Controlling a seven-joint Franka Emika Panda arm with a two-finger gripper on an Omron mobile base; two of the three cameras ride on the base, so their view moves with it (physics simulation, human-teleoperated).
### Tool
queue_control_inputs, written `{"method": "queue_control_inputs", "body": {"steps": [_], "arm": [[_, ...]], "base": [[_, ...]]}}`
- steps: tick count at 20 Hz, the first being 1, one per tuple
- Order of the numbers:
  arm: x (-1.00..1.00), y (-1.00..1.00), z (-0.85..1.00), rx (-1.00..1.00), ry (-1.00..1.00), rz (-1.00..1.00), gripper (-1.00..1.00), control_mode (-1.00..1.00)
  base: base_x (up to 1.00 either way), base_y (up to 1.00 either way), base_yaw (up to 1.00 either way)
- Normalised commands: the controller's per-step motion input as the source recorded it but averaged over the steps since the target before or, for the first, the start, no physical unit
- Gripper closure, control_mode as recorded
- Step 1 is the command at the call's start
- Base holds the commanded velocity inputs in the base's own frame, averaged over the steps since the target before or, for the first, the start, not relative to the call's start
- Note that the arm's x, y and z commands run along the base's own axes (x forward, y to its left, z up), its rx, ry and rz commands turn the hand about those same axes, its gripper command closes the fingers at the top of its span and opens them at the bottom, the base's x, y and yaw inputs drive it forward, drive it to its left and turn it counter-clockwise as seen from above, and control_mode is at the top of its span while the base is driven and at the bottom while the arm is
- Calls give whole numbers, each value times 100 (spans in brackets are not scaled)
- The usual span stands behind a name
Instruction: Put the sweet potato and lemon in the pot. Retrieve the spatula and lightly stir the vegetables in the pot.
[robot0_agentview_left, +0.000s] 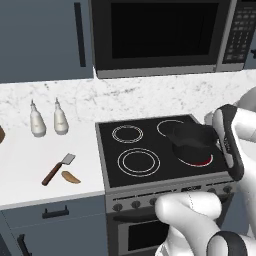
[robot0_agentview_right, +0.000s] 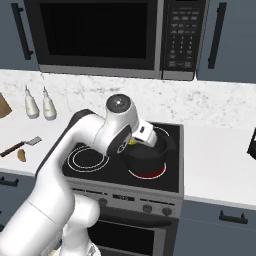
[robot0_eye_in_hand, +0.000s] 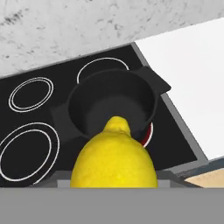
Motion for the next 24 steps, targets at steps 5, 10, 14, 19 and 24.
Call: {"method": "queue_control_inputs", "body": {"steps": [5, 10, 14, 19, 24], "arm": [[80, 31, -59, -26, 5, 7, 100, -100], [64, 2, -37, -6, 16, 3, 100, -100], [50, -7, -28, 1, 19, 0, 100, -100], [36, -30, -36, 7, 17, 0, 100, -100], [12, -54, -46, 12, 12, 0, 100, -100]], "base": [[0, 0, 0], [0, 0, 0], [0, 0, 0], [0, 0, 0], [0, 0, 0]]}}
